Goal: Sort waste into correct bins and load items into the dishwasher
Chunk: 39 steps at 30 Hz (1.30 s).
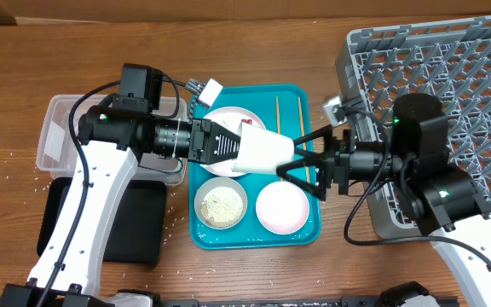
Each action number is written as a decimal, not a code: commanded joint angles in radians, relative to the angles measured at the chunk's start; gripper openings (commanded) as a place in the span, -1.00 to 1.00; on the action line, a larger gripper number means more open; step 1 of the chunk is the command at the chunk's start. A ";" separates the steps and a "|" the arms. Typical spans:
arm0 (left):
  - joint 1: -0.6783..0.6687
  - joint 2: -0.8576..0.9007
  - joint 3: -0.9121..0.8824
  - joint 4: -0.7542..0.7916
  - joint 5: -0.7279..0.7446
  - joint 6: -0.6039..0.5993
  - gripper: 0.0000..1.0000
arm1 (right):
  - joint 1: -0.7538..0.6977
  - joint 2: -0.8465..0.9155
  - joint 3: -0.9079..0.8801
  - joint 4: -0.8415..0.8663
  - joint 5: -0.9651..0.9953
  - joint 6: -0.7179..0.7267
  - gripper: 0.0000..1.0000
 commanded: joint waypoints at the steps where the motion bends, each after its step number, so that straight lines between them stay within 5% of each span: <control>1: -0.012 0.002 0.008 -0.003 0.063 0.037 -0.92 | 0.052 0.000 0.022 0.055 -0.046 0.000 0.99; 5: -0.035 0.002 0.008 -0.006 0.063 0.037 -0.92 | 0.063 0.002 0.022 0.076 0.016 0.016 1.00; 14: -0.053 0.002 0.008 0.006 0.039 0.037 -0.85 | 0.064 0.001 0.022 0.079 0.016 0.020 0.20; 17: -0.053 0.002 0.008 0.008 0.034 0.037 0.19 | 0.050 0.000 0.022 0.078 0.016 0.020 0.15; 18: -0.053 0.002 0.008 0.011 0.012 0.037 0.89 | 0.039 -0.002 0.022 0.074 0.015 0.020 0.15; 19: -0.053 0.002 0.008 0.010 -0.024 0.034 1.00 | 0.029 -0.004 0.022 0.070 0.015 0.020 0.15; 25: -0.053 0.002 0.008 -0.021 -0.482 -0.128 1.00 | -0.205 -0.053 0.022 -0.054 0.016 0.019 0.14; 29: -0.053 0.002 0.008 -0.051 -0.595 -0.159 1.00 | -0.442 -0.093 0.022 -0.191 0.088 0.008 0.14; 33: -0.053 0.002 0.008 -0.054 -0.612 -0.159 1.00 | -0.643 -0.124 0.022 -0.387 0.431 0.009 0.14; 39: -0.053 0.002 0.008 -0.054 -0.623 -0.158 1.00 | -0.703 -0.081 0.022 -0.572 0.999 0.126 0.16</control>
